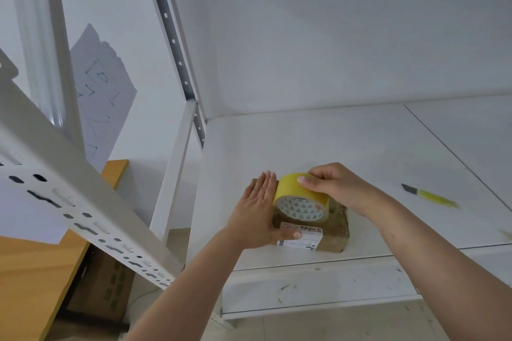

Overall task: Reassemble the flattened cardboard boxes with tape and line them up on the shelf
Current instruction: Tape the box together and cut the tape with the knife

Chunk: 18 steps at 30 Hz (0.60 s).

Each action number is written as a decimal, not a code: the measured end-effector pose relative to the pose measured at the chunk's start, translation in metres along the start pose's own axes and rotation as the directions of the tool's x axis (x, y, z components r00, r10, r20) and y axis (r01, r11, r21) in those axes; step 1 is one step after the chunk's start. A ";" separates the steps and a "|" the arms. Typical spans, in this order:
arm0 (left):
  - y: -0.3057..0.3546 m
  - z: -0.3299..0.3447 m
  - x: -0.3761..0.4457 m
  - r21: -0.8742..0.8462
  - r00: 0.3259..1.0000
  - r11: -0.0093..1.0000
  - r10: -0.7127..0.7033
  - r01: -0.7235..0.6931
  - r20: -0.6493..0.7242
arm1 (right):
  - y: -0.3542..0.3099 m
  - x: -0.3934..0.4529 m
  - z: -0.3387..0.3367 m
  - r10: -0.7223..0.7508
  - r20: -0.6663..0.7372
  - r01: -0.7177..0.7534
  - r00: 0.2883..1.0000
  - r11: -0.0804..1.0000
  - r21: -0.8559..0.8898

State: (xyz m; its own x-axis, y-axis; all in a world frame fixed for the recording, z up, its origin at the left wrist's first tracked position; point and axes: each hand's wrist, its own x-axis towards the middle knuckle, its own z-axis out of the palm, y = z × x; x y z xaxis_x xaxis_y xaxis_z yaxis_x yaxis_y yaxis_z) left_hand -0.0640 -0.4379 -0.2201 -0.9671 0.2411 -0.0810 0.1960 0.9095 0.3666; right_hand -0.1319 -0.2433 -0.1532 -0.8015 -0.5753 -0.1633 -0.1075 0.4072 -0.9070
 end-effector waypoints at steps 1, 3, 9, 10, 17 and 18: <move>0.001 0.001 0.000 0.071 1.000 0.997 -0.006 0.005 0.015 | -0.004 0.003 -0.001 -0.023 -0.029 0.019 0.999 0.992 -0.128; 0.003 0.001 0.001 0.163 0.999 0.986 -0.032 0.027 0.028 | -0.012 0.006 -0.009 -0.042 -0.091 -0.004 0.995 0.890 -0.455; 0.006 0.001 0.001 0.213 0.997 0.976 -0.063 0.051 0.053 | -0.013 -0.011 -0.030 0.081 -0.269 -0.261 0.960 0.615 -0.744; 0.007 0.000 -0.001 0.194 0.998 0.980 -0.053 0.044 0.040 | -0.013 -0.012 -0.029 0.083 -0.267 -0.258 0.960 0.627 -0.735; 0.022 0.010 -0.018 0.255 0.994 0.965 0.080 -0.060 -0.069 | -0.014 -0.013 -0.024 0.090 -0.283 -0.276 0.955 0.618 -0.736; 0.024 0.012 -0.019 0.243 0.997 0.968 0.065 -0.056 -0.030 | -0.014 -0.012 -0.023 0.084 -0.277 -0.268 0.957 0.619 -0.738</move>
State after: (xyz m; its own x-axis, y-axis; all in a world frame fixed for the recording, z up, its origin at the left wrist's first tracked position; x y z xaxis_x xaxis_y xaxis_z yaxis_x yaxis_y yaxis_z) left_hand -0.0389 -0.4169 -0.2212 -0.9568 0.2892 -0.0290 0.2829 0.9497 0.1342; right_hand -0.1348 -0.2258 -0.1297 -0.9391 -0.3202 -0.1249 -0.2863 0.9298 -0.2312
